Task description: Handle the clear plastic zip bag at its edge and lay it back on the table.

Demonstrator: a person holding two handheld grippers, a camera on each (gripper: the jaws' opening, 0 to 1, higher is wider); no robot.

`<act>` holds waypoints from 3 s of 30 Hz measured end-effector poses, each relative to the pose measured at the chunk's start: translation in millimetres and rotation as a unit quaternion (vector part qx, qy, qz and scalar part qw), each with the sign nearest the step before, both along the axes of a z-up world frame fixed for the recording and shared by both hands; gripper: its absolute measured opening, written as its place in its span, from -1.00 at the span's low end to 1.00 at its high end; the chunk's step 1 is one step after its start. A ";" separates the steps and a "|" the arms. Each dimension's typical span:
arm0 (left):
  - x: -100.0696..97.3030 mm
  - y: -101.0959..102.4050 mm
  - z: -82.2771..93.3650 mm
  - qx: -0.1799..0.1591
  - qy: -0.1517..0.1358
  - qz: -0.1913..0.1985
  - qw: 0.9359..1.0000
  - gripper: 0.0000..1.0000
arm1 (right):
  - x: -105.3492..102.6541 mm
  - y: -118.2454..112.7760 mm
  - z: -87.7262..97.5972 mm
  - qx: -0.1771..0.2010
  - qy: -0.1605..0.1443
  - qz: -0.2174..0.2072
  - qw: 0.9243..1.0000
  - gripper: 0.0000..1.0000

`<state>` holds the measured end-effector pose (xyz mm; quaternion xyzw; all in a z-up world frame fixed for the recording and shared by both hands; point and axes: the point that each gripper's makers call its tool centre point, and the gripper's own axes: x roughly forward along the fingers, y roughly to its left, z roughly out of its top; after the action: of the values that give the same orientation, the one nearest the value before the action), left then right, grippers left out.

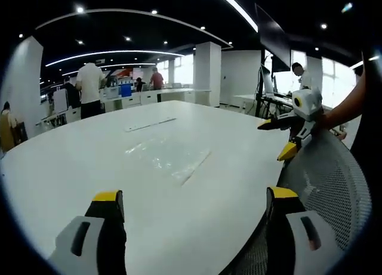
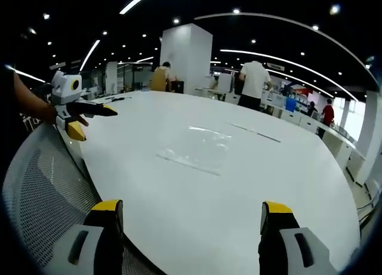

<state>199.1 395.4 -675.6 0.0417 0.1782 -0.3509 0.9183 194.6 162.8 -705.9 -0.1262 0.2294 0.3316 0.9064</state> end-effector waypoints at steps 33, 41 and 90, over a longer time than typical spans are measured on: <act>-0.8 -0.7 0.5 0.005 0.001 -0.002 1.000 0.98 | 0.0 0.4 1.0 0.001 0.000 0.000 1.000 0.93; -1.1 -1.2 -0.6 0.008 0.003 -0.003 1.000 0.98 | 0.3 -0.1 0.9 0.001 -0.001 0.000 1.000 0.93; 0.7 2.0 -7.5 0.029 0.000 -0.006 1.000 0.94 | 2.0 -1.1 1.3 0.003 -0.005 -0.002 1.000 0.93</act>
<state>199.9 397.4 -683.1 0.0699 0.1881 -0.3511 0.9146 196.6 161.7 -704.6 -0.1248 0.2243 0.3303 0.9083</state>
